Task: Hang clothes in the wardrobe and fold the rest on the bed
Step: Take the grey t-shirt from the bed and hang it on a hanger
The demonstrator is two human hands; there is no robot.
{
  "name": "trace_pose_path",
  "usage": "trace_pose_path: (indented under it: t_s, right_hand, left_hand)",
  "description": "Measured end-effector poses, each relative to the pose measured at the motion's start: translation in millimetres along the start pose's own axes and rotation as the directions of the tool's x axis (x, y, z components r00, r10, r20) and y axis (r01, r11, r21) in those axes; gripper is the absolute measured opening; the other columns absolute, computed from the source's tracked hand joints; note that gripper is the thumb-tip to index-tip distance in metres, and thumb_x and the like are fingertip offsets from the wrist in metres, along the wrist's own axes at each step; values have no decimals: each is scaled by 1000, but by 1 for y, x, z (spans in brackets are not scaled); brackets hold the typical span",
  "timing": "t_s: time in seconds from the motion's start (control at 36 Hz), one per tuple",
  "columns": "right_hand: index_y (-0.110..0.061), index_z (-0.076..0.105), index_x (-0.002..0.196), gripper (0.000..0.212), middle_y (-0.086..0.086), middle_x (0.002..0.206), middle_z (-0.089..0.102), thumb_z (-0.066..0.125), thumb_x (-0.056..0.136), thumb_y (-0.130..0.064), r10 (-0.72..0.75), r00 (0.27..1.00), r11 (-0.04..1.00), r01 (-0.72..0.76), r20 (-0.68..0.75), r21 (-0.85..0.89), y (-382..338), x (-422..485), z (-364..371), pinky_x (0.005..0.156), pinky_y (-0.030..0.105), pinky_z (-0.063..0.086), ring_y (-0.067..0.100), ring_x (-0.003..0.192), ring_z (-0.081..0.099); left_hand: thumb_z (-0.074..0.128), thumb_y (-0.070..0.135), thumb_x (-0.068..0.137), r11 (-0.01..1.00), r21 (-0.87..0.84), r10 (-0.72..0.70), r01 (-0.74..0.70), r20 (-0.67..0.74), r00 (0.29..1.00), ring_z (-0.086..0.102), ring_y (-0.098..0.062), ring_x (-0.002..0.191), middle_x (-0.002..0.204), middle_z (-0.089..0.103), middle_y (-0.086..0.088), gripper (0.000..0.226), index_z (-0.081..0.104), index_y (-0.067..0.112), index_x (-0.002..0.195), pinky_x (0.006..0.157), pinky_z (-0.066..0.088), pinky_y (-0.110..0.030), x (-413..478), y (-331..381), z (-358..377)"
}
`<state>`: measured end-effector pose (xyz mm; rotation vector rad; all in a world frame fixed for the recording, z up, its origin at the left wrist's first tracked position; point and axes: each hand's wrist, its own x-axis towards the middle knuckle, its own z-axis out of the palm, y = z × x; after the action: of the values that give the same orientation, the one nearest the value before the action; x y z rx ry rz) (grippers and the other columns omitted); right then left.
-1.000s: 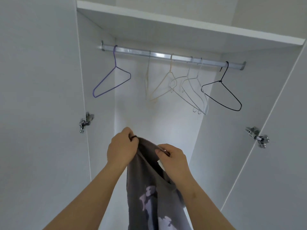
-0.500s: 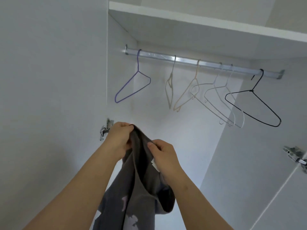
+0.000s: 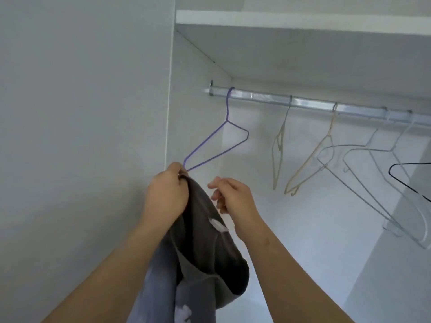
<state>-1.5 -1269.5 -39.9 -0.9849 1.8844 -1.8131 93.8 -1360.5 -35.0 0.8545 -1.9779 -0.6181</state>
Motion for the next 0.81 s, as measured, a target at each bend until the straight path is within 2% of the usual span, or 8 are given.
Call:
trace_pose_path:
  t_s: [0.17,0.31,0.42,0.5,0.61,0.67,0.72,0.81]
  right_hand:
    - [-15,56,78,15,1,76,54,52,93,-14,57,997,985,-63,44,160,-14,68,10,58,21,42,13,63,48]
    - [-12,51,83,13,2,77,48,48,95,-16,177,980,958,-192,86,215,-10,119,35,60,23,42,15,71,49]
    - [-9,51,116,27,8,90,52,52,94,-25,279,952,910,-304,127,282,-6,143,50,68,27,47,21,88,53]
    - [-8,52,108,21,12,105,58,52,94,-24,313,938,886,-345,149,311,-4,154,56,86,34,49,23,95,58]
    - [-13,50,80,17,2,78,57,46,96,-17,336,921,824,-390,199,412,-3,167,62,59,26,42,16,66,54]
    - [-12,47,76,23,1,67,51,40,98,-14,344,917,770,-398,200,499,-4,174,65,53,25,39,14,57,51]
    - [-14,39,68,30,-1,53,40,33,98,-10,338,922,696,-381,190,609,-7,178,65,44,22,35,12,42,39]
    - [-18,25,62,36,-6,31,22,25,94,-2,283,948,655,-301,144,693,-13,179,60,32,10,18,7,24,19]
  left_hand:
    - [39,1,90,948,-280,-173,150,-57,983,49,-12,61,69,52,3,24,51,20,81,51,37,-17,20,-3,15]
    - [37,-1,89,837,-495,-301,233,-61,952,53,-22,61,68,54,-5,31,50,22,73,39,43,-19,30,-4,20]
    - [42,7,92,915,-377,-214,145,-146,966,59,-25,71,69,57,1,27,50,25,75,66,56,-38,29,-5,23]
    - [43,10,94,951,-284,-171,121,-159,972,56,-11,69,70,55,9,21,50,25,81,75,54,-38,27,-5,26]
    - [44,9,93,951,-278,-185,136,-161,969,58,-15,72,69,55,10,25,50,26,75,75,54,-39,30,-9,29]
    - [44,9,93,951,-279,-184,134,-163,969,57,-15,73,70,55,11,23,51,25,78,72,52,-26,30,-11,30]
    - [43,8,93,964,-240,-158,114,-176,971,51,-3,66,70,52,13,17,51,20,84,57,40,-10,29,-10,30]
    - [41,6,93,966,-231,-158,117,-167,973,46,1,64,70,50,13,15,49,17,86,55,32,-18,30,-11,31]
